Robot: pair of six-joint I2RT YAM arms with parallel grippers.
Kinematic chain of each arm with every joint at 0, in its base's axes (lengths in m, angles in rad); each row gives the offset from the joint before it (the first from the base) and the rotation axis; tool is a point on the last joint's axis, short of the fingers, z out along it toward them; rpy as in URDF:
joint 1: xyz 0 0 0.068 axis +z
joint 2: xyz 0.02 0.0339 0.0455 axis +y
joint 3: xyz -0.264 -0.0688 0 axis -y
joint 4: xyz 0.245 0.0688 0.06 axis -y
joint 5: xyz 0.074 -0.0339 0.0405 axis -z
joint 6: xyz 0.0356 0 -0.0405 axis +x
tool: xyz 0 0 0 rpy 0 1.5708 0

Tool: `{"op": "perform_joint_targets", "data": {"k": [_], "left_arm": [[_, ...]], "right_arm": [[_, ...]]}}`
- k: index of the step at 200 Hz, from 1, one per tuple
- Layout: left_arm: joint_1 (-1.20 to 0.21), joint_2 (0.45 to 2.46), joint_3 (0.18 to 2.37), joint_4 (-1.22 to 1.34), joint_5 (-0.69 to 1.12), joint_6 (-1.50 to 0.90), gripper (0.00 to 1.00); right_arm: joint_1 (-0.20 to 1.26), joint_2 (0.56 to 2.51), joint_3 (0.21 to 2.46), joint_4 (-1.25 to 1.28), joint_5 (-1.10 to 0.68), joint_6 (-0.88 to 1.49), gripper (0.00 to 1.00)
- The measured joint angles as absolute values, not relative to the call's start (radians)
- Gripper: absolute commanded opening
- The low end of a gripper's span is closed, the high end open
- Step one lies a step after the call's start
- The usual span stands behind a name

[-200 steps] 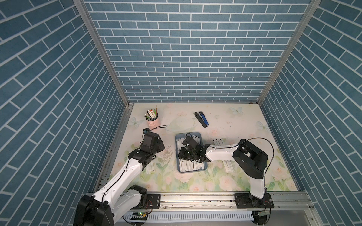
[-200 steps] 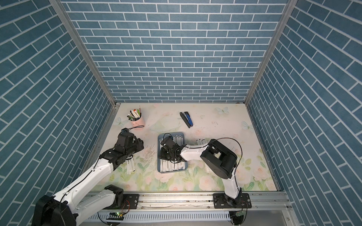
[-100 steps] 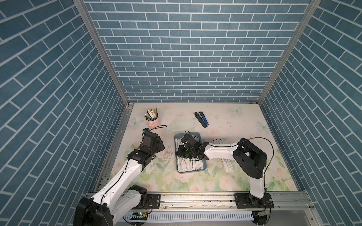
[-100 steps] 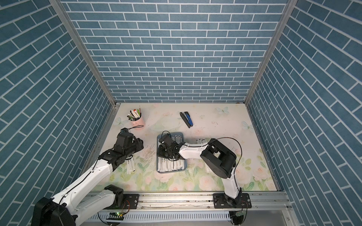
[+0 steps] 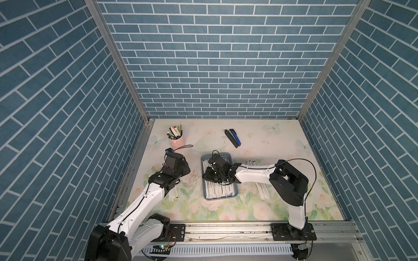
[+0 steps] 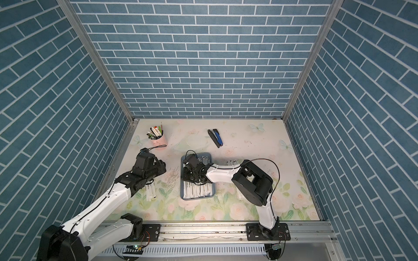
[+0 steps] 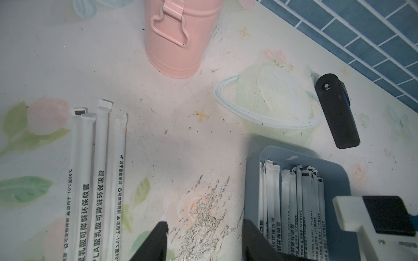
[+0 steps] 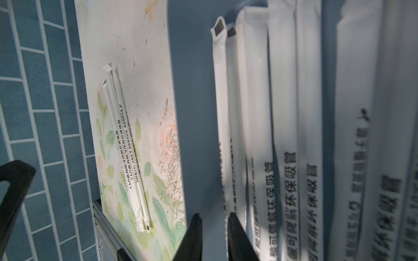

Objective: Put the straws into the storage box
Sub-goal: Place the straw in the storage box.

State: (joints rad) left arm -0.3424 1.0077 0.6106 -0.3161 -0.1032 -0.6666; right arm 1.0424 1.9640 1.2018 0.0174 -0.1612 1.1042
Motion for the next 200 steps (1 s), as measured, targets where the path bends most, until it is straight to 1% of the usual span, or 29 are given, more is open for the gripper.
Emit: {"op": "perform_joint_targets", "data": {"k": [45, 74, 89, 97, 108, 114, 120, 138, 164, 200], "left_arm": [[-0.340, 1.010, 0.611, -0.317, -0.104, -0.666, 0.56], [-0.327, 1.011, 0.613, -0.330, -0.122, -0.664, 0.50], [-0.294, 1.012, 0.613, -0.344, -0.134, -0.665, 0.42], [-0.268, 1.015, 0.612, -0.347, -0.134, -0.662, 0.36], [-0.228, 1.024, 0.610, -0.346, -0.133, -0.662, 0.23], [-0.207, 1.033, 0.607, -0.345, -0.130, -0.655, 0.19], [-0.188, 1.045, 0.604, -0.344, -0.126, -0.649, 0.17], [-0.157, 1.102, 0.599, -0.344, -0.114, -0.638, 0.17], [-0.148, 1.193, 0.599, -0.345, -0.110, -0.628, 0.25], [-0.147, 1.261, 0.599, -0.346, -0.121, -0.619, 0.28]], "right_arm": [[1.039, 1.964, 1.219, -0.014, -0.161, 1.092, 0.31], [1.022, 1.959, 1.234, -0.028, -0.160, 1.075, 0.31], [0.997, 1.935, 1.234, -0.044, -0.154, 1.050, 0.31], [0.979, 1.914, 1.234, -0.054, -0.147, 1.032, 0.31], [0.956, 1.877, 1.234, -0.069, -0.134, 1.005, 0.31], [0.945, 1.852, 1.234, -0.080, -0.126, 0.986, 0.31], [0.933, 1.826, 1.234, -0.090, -0.112, 0.969, 0.31], [0.906, 1.751, 1.226, -0.102, -0.066, 0.928, 0.31], [0.899, 1.662, 1.182, -0.116, -0.017, 0.882, 0.30], [0.884, 1.615, 1.096, -0.138, 0.011, 0.855, 0.30]]}}
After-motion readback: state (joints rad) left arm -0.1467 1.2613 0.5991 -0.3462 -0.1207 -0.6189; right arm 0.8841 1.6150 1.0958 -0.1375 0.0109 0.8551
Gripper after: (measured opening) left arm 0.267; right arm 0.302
